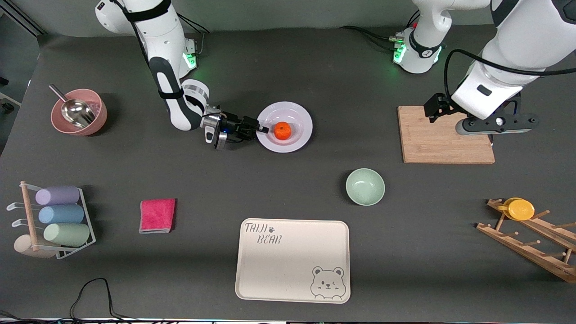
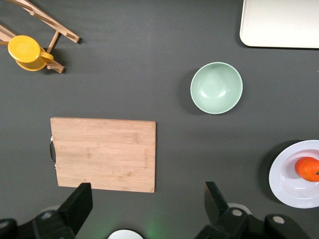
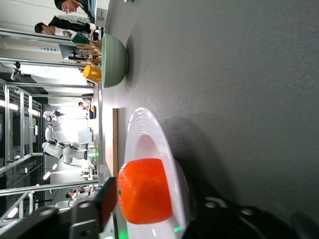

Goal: Place orange and plate with both arms
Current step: 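Grasp the plate rim with the right gripper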

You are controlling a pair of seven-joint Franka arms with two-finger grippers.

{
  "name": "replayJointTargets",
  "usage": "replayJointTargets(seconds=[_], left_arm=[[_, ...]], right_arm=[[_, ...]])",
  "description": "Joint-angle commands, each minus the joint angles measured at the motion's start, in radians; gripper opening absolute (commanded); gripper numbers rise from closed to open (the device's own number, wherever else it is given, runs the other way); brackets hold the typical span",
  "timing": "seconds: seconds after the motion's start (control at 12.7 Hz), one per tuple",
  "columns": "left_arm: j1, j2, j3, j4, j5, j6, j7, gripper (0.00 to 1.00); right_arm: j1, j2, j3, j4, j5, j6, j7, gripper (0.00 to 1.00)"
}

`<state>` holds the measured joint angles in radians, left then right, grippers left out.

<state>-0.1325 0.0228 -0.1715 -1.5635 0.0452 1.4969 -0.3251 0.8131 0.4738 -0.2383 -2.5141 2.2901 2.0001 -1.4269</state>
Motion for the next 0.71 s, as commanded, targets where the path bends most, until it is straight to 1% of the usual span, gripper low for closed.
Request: replayJointTargets(seconds=[0.0, 0.08, 0.16, 0.24, 0.32, 0.39, 0.47, 0.63], left_arm=[[0.011, -0.035, -0.005, -0.036, -0.013, 0.019, 0.014, 1.0], [0.011, -0.035, -0.005, -0.036, -0.013, 0.019, 0.014, 1.0], [0.011, -0.035, -0.005, -0.036, -0.013, 0.019, 0.014, 1.0], [0.011, -0.035, -0.005, -0.036, -0.013, 0.019, 0.014, 1.0], [0.011, -0.035, -0.005, -0.036, -0.013, 0.019, 0.014, 1.0], [0.011, -0.037, -0.005, -0.036, -0.013, 0.019, 0.014, 1.0], [0.011, -0.037, -0.005, -0.036, -0.013, 0.019, 0.014, 1.0], [0.011, -0.037, -0.005, -0.036, -0.013, 0.019, 0.014, 1.0]], right_arm=[[0.014, 0.034, 0.001, 0.003, 0.035, -0.014, -0.09, 0.38], [0.014, 0.041, 0.001, 0.003, 0.035, -0.014, -0.104, 0.28], [0.014, 0.043, 0.001, 0.001, 0.035, -0.018, -0.115, 0.21], [0.012, 0.049, 0.001, 0.001, 0.037, -0.018, -0.116, 0.18], [0.012, 0.054, 0.002, 0.001, 0.037, -0.018, -0.116, 0.17], [0.011, 0.054, 0.002, 0.001, 0.038, -0.021, -0.116, 0.07], [0.011, 0.055, 0.002, 0.0, 0.042, -0.041, -0.116, 0.0], [0.008, 0.061, 0.002, 0.0, 0.043, -0.073, -0.112, 0.0]])
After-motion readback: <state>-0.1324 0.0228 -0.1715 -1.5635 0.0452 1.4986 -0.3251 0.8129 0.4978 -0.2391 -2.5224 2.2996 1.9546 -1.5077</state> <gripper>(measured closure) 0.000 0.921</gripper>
